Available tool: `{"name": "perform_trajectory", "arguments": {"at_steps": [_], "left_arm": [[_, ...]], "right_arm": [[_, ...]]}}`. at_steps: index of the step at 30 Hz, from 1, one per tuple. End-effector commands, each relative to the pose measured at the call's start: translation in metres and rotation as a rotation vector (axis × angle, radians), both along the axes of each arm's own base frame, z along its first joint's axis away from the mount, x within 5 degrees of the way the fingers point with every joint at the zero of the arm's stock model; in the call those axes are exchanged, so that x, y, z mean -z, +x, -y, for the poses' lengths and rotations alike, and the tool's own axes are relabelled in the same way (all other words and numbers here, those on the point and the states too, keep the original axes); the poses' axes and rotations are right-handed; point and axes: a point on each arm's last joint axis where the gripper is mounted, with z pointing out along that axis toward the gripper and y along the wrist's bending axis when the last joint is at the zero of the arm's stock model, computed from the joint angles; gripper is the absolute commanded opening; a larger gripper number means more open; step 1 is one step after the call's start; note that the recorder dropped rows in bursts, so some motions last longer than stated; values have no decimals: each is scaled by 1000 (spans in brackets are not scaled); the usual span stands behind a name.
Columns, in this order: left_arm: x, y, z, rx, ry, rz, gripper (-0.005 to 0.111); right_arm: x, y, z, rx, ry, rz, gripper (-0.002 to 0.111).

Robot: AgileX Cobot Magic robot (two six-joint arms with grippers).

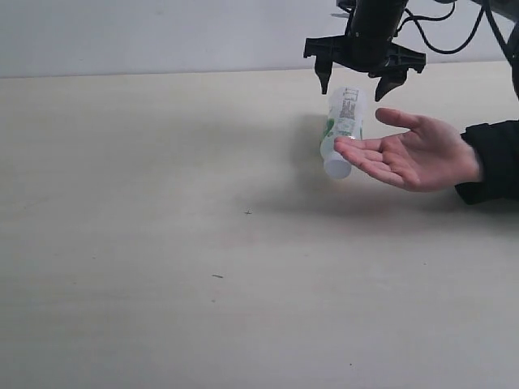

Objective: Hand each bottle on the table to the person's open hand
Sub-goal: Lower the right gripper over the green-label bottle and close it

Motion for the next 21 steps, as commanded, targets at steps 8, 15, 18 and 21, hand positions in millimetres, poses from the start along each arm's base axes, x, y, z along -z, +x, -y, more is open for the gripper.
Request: {"name": "perform_trajectory", "arguments": {"at_steps": [8, 15, 18, 21], "left_arm": [[-1, -1, 0, 1, -15, 11, 0], [-1, -1, 0, 1, -15, 11, 0], [-1, -1, 0, 1, -15, 11, 0], [-1, -1, 0, 1, -15, 11, 0]], "right_arm": [[20, 8, 1, -5, -8, -14, 79], [37, 9, 0, -6, -14, -37, 74], [42, 12, -1, -4, -8, -20, 64], [41, 14, -2, -4, 5, 7, 51]]}}
